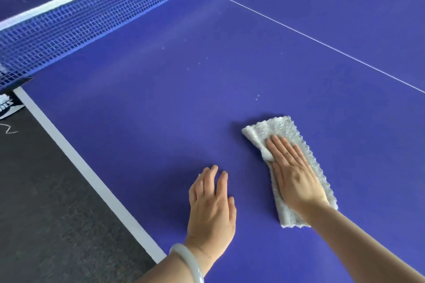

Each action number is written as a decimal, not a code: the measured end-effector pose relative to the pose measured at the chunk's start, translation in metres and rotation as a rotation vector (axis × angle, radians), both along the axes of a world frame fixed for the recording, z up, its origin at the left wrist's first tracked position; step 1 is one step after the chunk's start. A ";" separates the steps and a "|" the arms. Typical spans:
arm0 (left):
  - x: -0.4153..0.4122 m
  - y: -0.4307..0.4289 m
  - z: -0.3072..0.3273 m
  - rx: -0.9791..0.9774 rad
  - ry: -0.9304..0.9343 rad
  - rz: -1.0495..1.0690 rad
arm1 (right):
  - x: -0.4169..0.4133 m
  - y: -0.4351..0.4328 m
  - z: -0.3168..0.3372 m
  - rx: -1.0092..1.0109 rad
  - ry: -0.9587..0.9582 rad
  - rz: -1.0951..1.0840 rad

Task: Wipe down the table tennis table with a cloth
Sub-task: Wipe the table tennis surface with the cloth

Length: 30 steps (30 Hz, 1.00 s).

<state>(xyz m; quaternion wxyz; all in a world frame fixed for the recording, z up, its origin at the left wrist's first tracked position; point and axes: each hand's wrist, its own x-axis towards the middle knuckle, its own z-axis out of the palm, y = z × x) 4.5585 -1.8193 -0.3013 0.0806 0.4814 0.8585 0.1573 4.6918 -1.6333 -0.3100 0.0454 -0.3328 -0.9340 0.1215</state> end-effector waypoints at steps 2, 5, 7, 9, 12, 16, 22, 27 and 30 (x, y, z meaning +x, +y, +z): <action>-0.022 0.008 0.002 -0.013 0.018 -0.114 | 0.021 0.014 0.003 -0.033 -0.002 -0.215; -0.057 0.040 0.005 -0.026 0.117 -0.270 | 0.011 0.016 0.002 -0.050 0.023 -0.465; -0.071 0.069 0.005 -0.047 0.192 -0.343 | 0.000 0.008 0.003 -0.041 0.049 -0.552; -0.074 0.100 0.002 -0.080 0.211 -0.433 | 0.003 -0.005 0.006 -0.060 0.060 -0.518; -0.071 0.140 -0.004 -0.095 0.200 -0.585 | 0.045 -0.031 0.006 -0.083 0.024 -0.297; -0.072 0.160 -0.011 -0.074 0.168 -0.683 | 0.125 -0.013 0.009 -0.064 0.021 -0.419; -0.073 0.159 -0.008 -0.048 0.099 -0.657 | 0.149 0.122 0.015 -0.107 0.097 -1.329; -0.073 0.160 -0.007 -0.025 0.119 -0.649 | 0.073 0.173 0.014 -0.113 0.081 -1.137; -0.072 0.160 -0.003 -0.032 0.119 -0.649 | 0.010 0.142 0.009 -0.088 0.079 -0.805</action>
